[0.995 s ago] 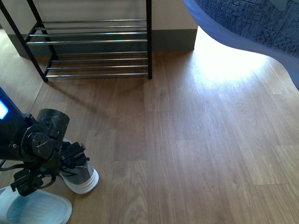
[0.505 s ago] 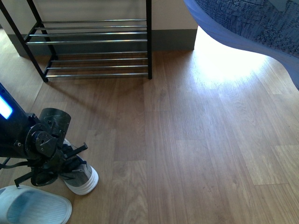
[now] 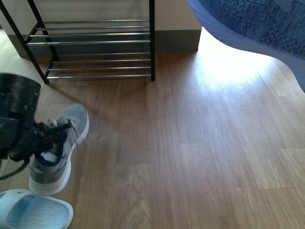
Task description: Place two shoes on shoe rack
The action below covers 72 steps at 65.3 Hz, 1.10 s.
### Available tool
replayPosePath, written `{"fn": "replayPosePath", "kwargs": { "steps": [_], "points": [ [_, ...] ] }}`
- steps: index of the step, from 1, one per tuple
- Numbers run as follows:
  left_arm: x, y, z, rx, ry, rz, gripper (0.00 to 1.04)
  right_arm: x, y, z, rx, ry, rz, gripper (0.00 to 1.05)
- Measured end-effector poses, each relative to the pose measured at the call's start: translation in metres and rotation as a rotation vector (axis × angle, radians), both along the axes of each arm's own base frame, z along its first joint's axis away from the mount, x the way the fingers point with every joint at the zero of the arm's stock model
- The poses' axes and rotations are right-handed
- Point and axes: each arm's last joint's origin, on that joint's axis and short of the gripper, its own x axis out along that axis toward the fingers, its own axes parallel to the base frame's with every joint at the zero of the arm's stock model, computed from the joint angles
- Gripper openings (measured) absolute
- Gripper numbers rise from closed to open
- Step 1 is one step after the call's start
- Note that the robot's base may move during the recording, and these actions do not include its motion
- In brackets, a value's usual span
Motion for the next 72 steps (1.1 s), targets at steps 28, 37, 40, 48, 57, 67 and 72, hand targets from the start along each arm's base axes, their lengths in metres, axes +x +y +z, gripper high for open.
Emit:
{"fn": "replayPosePath", "kwargs": {
  "steps": [28,37,40,48,57,67,72],
  "points": [
    [-0.119,-0.017,0.184,0.179,-0.348,-0.040,0.02,0.000,0.000,0.000,0.000,0.000,0.000,0.01],
    [-0.162,-0.021,0.224,0.221,-0.460,-0.055,0.02,0.000,0.000,0.000,0.000,0.000,-0.001,0.01],
    [-0.167,-0.021,0.230,0.218,-0.488,-0.062,0.02,0.000,0.000,0.000,0.000,0.000,0.000,0.01],
    [-0.171,-0.019,0.235,0.226,-0.512,-0.048,0.02,0.000,0.000,0.000,0.000,0.000,0.000,0.01],
    [-0.170,-0.020,0.233,0.236,-0.493,-0.057,0.02,0.000,0.000,0.000,0.000,0.000,0.000,0.01],
    [-0.170,-0.020,0.233,0.235,-0.496,-0.059,0.02,0.000,0.000,0.000,0.003,0.000,0.011,0.01],
    [-0.170,-0.020,0.233,0.235,-0.497,-0.058,0.02,0.000,0.000,0.000,0.000,0.000,0.002,0.01]
  ]
}}
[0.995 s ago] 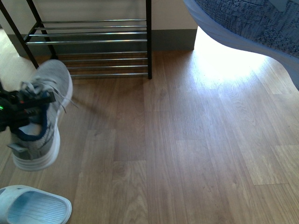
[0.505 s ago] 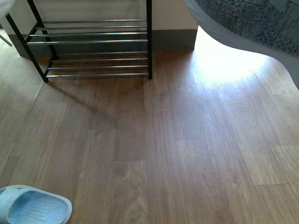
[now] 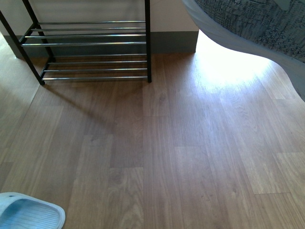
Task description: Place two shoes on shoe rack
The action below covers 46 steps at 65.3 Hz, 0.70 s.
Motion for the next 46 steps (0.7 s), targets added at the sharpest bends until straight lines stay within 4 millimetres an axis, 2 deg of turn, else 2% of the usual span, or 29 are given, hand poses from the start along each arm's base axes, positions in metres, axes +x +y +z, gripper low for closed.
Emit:
{"fn": "replayPosePath", "kwargs": {
  "steps": [46],
  "points": [
    [0.0004,-0.0012,-0.0007,-0.001,0.005,-0.014,0.02,0.0001,-0.0008,0.0000,-0.003,0.000,-0.012,0.01]
  ]
}}
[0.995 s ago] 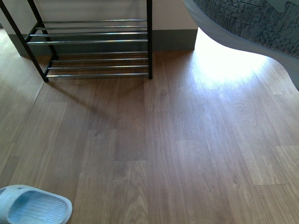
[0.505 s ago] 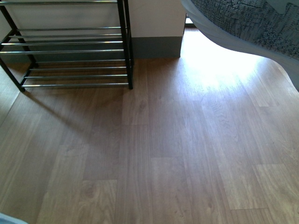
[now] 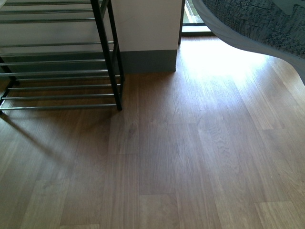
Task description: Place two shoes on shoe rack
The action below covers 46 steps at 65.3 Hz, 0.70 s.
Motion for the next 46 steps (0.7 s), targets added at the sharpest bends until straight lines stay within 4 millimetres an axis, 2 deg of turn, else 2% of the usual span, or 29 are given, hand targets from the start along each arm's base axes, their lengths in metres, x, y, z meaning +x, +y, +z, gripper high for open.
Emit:
{"fn": "replayPosePath", "kwargs": {
  "steps": [46],
  "points": [
    [0.0000,0.0005,0.0001,0.005,-0.001,0.010,0.02,0.0000,0.0007,-0.0001,0.002,0.001,0.010,0.01]
  ]
}}
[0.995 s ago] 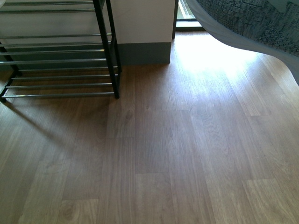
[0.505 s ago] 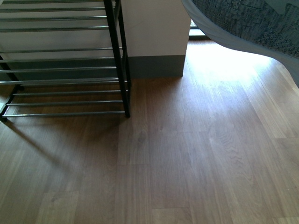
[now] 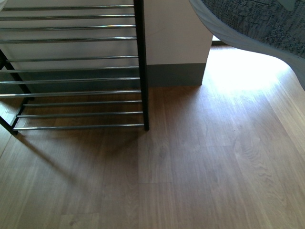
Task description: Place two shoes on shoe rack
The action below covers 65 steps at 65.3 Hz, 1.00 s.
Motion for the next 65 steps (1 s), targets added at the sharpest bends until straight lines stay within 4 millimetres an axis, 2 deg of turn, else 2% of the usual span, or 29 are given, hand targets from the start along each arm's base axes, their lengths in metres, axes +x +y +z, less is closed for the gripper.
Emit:
{"fn": "replayPosePath", "kwargs": {
  "steps": [65],
  "points": [
    [0.0001,0.0002,-0.0001,0.000,0.001,-0.001,0.02,-0.0001,0.0003,-0.0003,0.000,0.001,0.003,0.01]
  ]
}}
